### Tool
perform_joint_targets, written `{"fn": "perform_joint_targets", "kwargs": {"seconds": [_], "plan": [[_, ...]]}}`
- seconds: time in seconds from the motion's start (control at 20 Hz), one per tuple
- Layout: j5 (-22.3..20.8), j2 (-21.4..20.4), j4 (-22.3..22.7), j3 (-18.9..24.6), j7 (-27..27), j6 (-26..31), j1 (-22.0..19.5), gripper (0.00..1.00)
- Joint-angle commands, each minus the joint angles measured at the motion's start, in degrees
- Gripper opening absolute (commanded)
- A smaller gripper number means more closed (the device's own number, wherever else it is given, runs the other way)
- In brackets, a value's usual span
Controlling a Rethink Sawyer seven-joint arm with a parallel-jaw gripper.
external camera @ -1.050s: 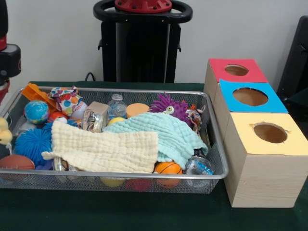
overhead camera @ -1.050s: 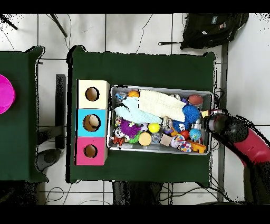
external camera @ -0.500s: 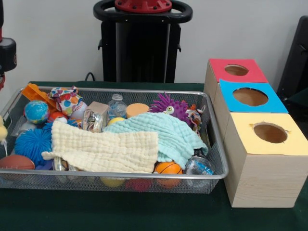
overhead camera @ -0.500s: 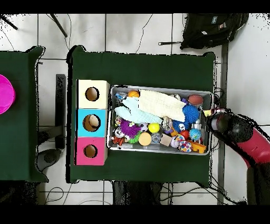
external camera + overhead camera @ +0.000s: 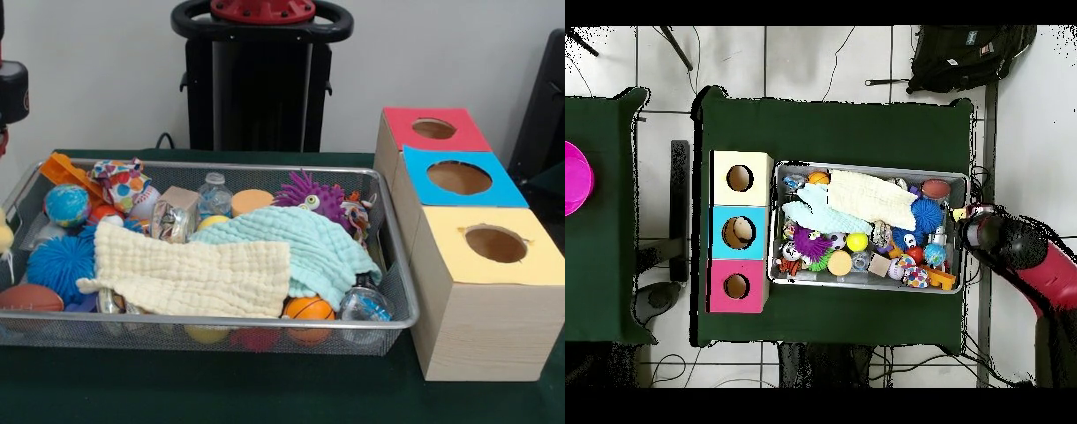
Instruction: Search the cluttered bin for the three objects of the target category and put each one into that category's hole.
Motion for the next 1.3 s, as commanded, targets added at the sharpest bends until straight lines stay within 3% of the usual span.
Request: {"fn": "perform_joint_targets", "kwargs": {"seconds": [0.05, 0.5, 1.3], "plan": [[-2.3, -0.9, 2.3, 2.3, -3.0, 6.2, 2.1, 0.00], [-3.2, -4.0, 7.4, 3.6, -3.8, 3.3, 3.2, 0.00], [-2.5, -5.0, 8.9, 3.9, -3.3, 4.6, 5.6, 0.00]]}}
